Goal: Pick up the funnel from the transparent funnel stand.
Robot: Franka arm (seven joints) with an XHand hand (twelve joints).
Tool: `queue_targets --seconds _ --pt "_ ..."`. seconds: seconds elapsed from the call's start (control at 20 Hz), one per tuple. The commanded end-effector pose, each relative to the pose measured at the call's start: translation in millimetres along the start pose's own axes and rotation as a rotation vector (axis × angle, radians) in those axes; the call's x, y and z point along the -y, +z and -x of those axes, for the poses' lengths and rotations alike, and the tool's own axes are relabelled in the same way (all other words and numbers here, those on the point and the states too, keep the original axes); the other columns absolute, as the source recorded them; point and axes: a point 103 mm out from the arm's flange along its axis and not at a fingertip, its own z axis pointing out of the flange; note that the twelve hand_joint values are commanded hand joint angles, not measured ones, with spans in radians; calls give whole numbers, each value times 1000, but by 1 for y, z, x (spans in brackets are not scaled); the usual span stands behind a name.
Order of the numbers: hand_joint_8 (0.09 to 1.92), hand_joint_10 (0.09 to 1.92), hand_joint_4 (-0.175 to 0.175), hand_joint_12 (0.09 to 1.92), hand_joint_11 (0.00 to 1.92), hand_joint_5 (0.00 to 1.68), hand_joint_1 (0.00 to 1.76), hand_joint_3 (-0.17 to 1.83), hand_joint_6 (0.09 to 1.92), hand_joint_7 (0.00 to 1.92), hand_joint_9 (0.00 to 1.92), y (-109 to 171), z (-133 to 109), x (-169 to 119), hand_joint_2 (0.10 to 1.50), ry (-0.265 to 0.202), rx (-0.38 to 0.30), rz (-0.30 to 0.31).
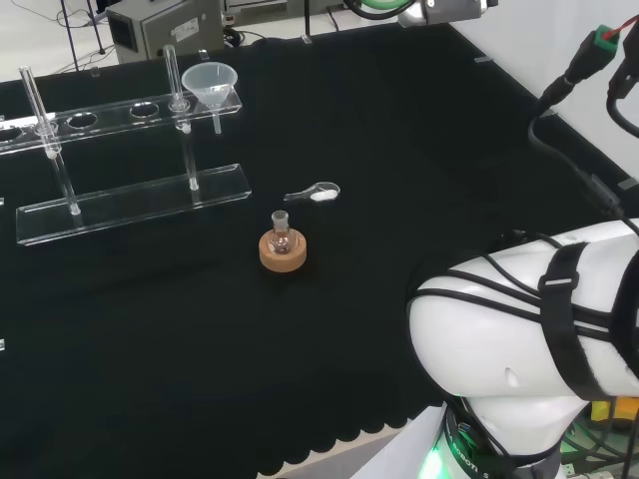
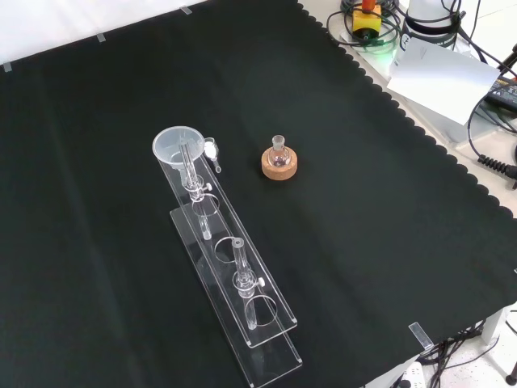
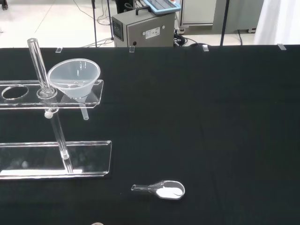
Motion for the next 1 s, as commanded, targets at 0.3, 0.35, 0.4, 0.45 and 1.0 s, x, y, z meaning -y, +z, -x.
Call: queue_targets --seconds 0.3,0.35,0.4,0.45,1.0 --pt "311 597 4 1340 0 215 1 449 87 0 136 1 3 -4 1183 7 4 0" --pt "311 597 4 1340 0 215 0 448 87 0 135 2 3 -4 1185 8 5 -1" --pt "311 597 4 1340 0 215 0 446 87 0 135 3 4 -5 1186 11 3 -2" --pt "311 597 4 1340 0 216 0 445 87 0 135 5 4 -7 1187 14 4 -6" --pt "324 598 3 1338 0 222 0 415 87 0 138 27 10 -46 1200 51 -20 -47"
